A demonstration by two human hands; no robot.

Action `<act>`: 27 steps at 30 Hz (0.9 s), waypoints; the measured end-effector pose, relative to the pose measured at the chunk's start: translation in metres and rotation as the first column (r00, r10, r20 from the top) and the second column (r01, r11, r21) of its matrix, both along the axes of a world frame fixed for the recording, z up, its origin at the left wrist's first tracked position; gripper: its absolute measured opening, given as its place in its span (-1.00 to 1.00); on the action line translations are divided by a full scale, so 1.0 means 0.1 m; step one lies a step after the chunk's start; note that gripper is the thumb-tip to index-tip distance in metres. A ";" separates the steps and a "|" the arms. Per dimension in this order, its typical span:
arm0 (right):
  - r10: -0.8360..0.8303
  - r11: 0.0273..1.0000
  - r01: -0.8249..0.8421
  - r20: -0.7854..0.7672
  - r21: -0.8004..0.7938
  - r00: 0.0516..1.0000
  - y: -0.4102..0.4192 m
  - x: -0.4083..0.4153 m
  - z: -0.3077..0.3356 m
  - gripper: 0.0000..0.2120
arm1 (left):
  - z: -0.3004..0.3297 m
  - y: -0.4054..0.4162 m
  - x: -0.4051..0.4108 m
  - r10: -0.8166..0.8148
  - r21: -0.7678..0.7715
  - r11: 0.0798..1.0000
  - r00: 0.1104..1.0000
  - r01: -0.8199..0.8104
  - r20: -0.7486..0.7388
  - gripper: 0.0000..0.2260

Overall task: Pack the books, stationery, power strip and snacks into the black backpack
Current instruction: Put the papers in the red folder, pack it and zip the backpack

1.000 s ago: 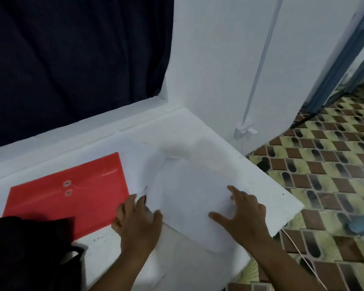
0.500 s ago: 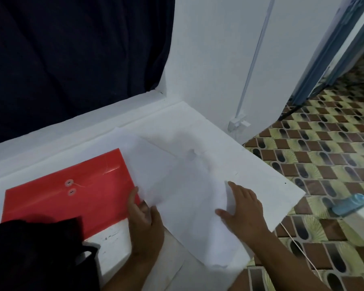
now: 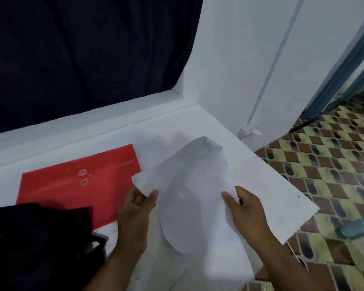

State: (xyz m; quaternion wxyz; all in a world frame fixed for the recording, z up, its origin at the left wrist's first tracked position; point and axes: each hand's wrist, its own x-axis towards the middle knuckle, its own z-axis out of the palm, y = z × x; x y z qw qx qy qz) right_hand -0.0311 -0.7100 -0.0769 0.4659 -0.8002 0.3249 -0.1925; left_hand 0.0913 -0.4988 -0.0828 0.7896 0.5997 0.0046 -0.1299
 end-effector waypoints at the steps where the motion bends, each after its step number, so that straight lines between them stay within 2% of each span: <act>1: 0.036 0.998 -0.037 0.009 0.054 0.999 -0.01 0.10 0.05 -0.61 | -0.02 0.02 0.04 -0.002 0.044 0.999 1.000 0.001 0.007 -0.88; 2: 0.076 0.993 -0.078 0.019 0.086 0.997 -0.02 0.21 0.08 -0.67 | -0.05 0.06 0.08 0.013 0.081 0.997 1.000 -0.014 0.009 -0.91; 3: 0.117 0.988 -0.119 0.030 0.097 0.993 -0.02 0.32 0.13 -0.73 | -0.08 0.09 0.11 0.040 0.099 0.994 0.999 -0.040 0.001 -0.86; 6: 0.248 0.964 -0.252 0.056 0.089 0.967 -0.05 0.64 0.21 -0.83 | -0.04 0.18 0.14 0.115 0.129 0.985 0.993 -0.111 -0.020 -0.58; 9: 0.363 0.922 -0.364 0.029 0.132 0.931 -0.11 0.87 0.30 -0.87 | -0.01 0.23 0.13 0.169 0.358 0.923 0.984 -0.140 -0.049 -0.37; 10: 0.412 0.898 -0.411 0.028 0.161 0.911 -0.14 0.93 0.34 -0.87 | -0.01 0.25 0.13 0.173 0.374 0.915 0.985 -0.151 -0.027 -0.36; 13: 0.579 0.776 -0.571 0.055 0.270 0.813 -0.25 1.06 0.54 -0.91 | 0.02 0.24 0.09 0.239 0.225 0.942 0.968 -0.250 0.076 -0.49; 16: 0.723 0.659 -0.720 0.080 0.217 0.686 -0.37 1.16 0.75 -0.92 | 0.16 0.19 0.00 0.355 0.190 0.906 0.924 -0.377 0.143 -0.59; 18: 0.768 0.621 -0.766 0.064 0.165 0.637 -0.45 1.24 0.86 -0.92 | 0.28 0.17 -0.02 0.468 0.075 0.877 0.879 -0.475 0.092 -0.64; 20: 0.795 0.577 -0.793 0.091 0.197 0.600 -0.51 1.32 0.91 -0.91 | 0.36 0.18 -0.03 0.506 -0.072 0.862 0.861 -0.502 0.058 -0.69; 21: 0.802 0.548 -0.800 0.117 0.245 0.585 -0.52 1.36 0.91 -0.91 | 0.40 0.17 -0.03 0.488 -0.092 0.871 0.870 -0.482 0.063 -0.62; 23: 0.808 0.489 -0.802 0.169 0.343 0.564 -0.51 1.45 0.86 -0.89 | 0.41 0.09 -0.07 0.440 0.006 0.898 0.898 -0.440 0.030 -0.50; 25: 0.828 0.475 -0.813 0.140 0.337 0.542 -0.46 1.54 0.73 -0.88 | 0.38 -0.01 -0.13 0.458 0.114 0.884 0.889 -0.453 -0.013 -0.60; 27: 0.840 0.509 -0.825 0.069 0.245 0.539 -0.40 1.66 0.52 -0.71 | 0.35 -0.07 -0.18 0.522 0.155 0.846 0.852 -0.510 -0.043 -0.73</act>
